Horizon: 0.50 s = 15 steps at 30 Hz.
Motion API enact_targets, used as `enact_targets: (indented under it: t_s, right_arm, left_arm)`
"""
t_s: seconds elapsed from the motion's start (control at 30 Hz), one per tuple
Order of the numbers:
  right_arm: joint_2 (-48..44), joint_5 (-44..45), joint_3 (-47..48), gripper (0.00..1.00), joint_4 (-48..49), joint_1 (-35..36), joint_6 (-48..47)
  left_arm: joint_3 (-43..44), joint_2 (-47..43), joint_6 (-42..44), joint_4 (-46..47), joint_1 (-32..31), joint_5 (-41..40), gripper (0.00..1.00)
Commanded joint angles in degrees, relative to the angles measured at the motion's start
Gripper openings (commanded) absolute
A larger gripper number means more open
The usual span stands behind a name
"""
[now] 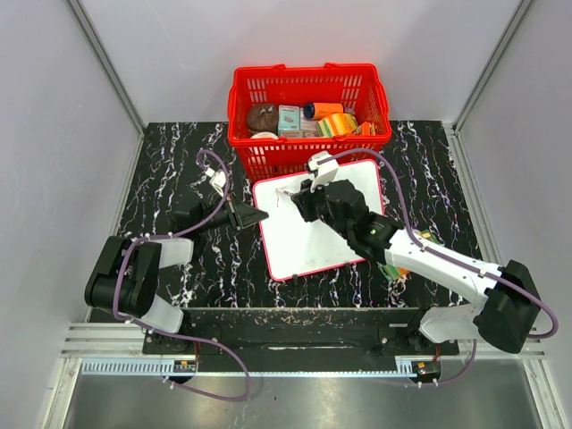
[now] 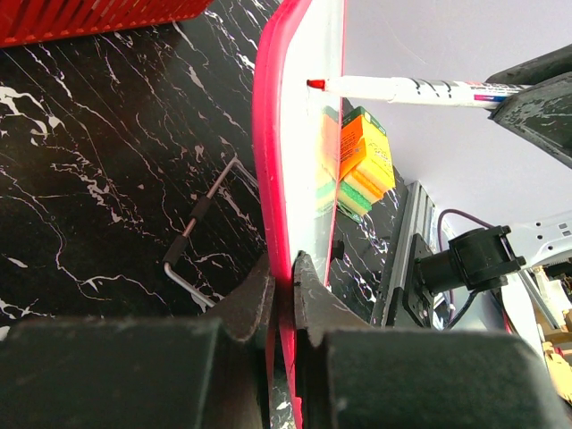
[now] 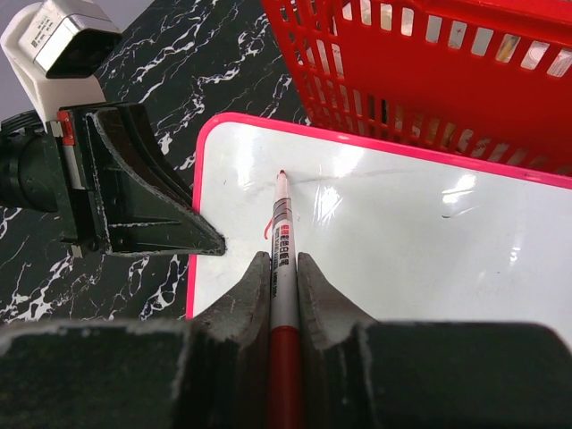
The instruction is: Write a sentence on the whiteboard
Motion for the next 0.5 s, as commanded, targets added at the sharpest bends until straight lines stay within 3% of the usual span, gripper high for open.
enact_targets:
  t_s: [0.0,0.47]
  right_arm:
    - [-0.12,1.93,1.30,0.00,1.50,0.45,-0.79]
    - [-0.30,2.80,0.42,0.00,0.71,0.45,-0.79]
  left_arm:
    - [0.84,-0.96,8.09,-0.28,-1.01,-0.90,0.00]
    - [0.92,-0.96,8.35,-0.54,-1.10,-1.07,0.00]
